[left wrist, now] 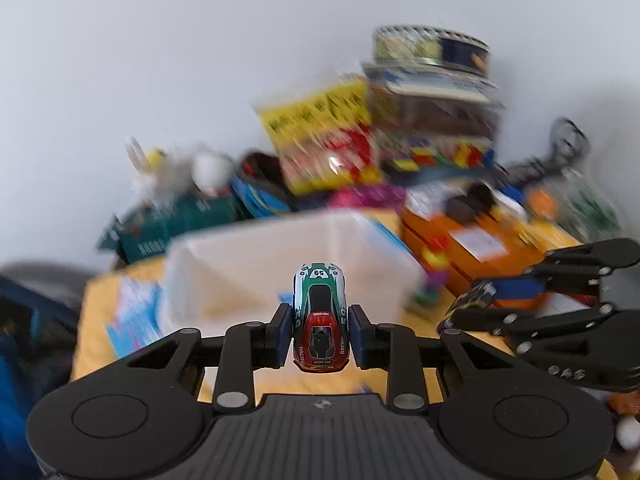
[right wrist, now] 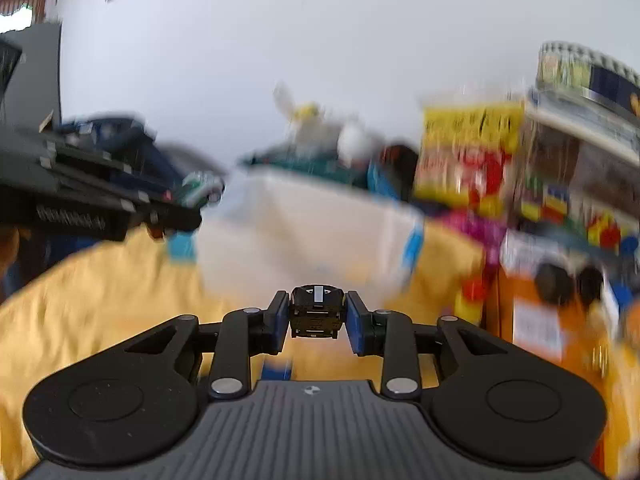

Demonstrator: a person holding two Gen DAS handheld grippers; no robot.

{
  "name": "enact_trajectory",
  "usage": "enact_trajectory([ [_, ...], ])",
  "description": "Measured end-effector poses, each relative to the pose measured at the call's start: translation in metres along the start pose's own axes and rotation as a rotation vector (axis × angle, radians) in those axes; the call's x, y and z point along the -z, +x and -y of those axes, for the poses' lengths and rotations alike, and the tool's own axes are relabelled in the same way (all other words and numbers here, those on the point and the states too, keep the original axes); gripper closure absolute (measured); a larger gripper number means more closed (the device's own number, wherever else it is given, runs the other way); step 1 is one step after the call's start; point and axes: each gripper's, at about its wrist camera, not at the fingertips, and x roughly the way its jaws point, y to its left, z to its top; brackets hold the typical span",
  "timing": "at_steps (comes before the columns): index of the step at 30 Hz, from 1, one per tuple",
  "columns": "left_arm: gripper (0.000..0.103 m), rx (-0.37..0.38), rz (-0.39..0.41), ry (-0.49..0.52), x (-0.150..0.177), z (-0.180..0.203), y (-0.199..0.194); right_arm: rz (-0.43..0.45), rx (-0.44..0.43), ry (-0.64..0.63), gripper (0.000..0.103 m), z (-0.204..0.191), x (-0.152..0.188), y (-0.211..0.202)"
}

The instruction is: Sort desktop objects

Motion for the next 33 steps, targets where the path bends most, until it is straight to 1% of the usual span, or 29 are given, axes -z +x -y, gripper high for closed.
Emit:
enact_trajectory([
  [3, 0.07, -0.05, 0.016, -0.015, -0.023, -0.015, 0.023, 0.057, 0.021, 0.005, 0.07, 0.002, -0.03, 0.022],
  [5, 0.07, -0.074, 0.021, -0.008, -0.032, -0.022, 0.037, 0.084, 0.023, -0.001, 0.07, 0.002, -0.041, 0.039],
  [8, 0.07, -0.108, -0.013, 0.011, -0.034, -0.028, 0.063, 0.073, 0.035, 0.03, 0.07, 0.006, -0.051, 0.068],
  [11, 0.07, -0.157, -0.069, 0.029, -0.03, -0.034, 0.094, 0.061, 0.063, 0.06, 0.069, 0.008, -0.054, 0.094],
  [13, 0.069, -0.17, -0.137, 0.023, -0.023, -0.041, 0.111, 0.017, 0.082, 0.064, 0.068, 0.008, -0.05, 0.113],
  [14, 0.067, -0.179, -0.175, 0.015, -0.019, -0.043, 0.117, -0.016, 0.09, 0.065, 0.062, 0.008, -0.047, 0.122],
  [15, 0.067, -0.19, -0.207, 0.001, -0.015, -0.045, 0.12, -0.044, 0.096, 0.067, 0.061, 0.009, -0.041, 0.126],
  [16, 0.067, -0.191, -0.214, -0.008, -0.011, -0.046, 0.118, -0.048, 0.098, 0.075, 0.061, 0.009, -0.035, 0.122],
  [17, 0.064, -0.179, -0.202, -0.014, -0.008, -0.047, 0.112, -0.041, 0.092, 0.085, 0.059, 0.009, -0.031, 0.119],
  [18, 0.06, -0.168, -0.186, -0.017, -0.005, -0.047, 0.105, -0.031, 0.088, 0.091, 0.057, 0.008, -0.026, 0.112],
  [20, 0.057, -0.164, -0.151, -0.019, 0.0, -0.044, 0.088, -0.011, 0.097, 0.103, 0.054, 0.005, -0.017, 0.098],
  [22, 0.056, -0.141, -0.114, -0.027, 0.004, -0.039, 0.07, 0.025, 0.094, 0.125, 0.042, 0.01, -0.002, 0.078],
  [24, 0.051, -0.114, -0.08, -0.04, 0.011, -0.029, 0.051, 0.07, 0.092, 0.155, 0.021, 0.014, 0.015, 0.059],
  [26, 0.048, -0.088, -0.056, -0.05, 0.02, -0.017, 0.038, 0.117, 0.07, 0.153, 0.015, 0.015, 0.035, 0.043],
  [27, 0.048, -0.074, -0.054, -0.053, 0.025, -0.011, 0.031, 0.133, 0.065, 0.147, 0.013, 0.014, 0.049, 0.037],
  [29, 0.048, -0.055, -0.056, -0.057, 0.039, 0.002, 0.019, 0.134, 0.04, 0.139, 0.011, 0.01, 0.075, 0.032],
  [31, 0.048, -0.039, -0.07, -0.059, 0.051, 0.014, 0.01, 0.119, 0.01, 0.166, 0.011, 0.007, 0.096, 0.031],
  [33, 0.048, -0.028, -0.082, -0.068, 0.062, 0.024, 0.003, 0.129, -0.008, 0.188, 0.011, 0.005, 0.117, 0.029],
])
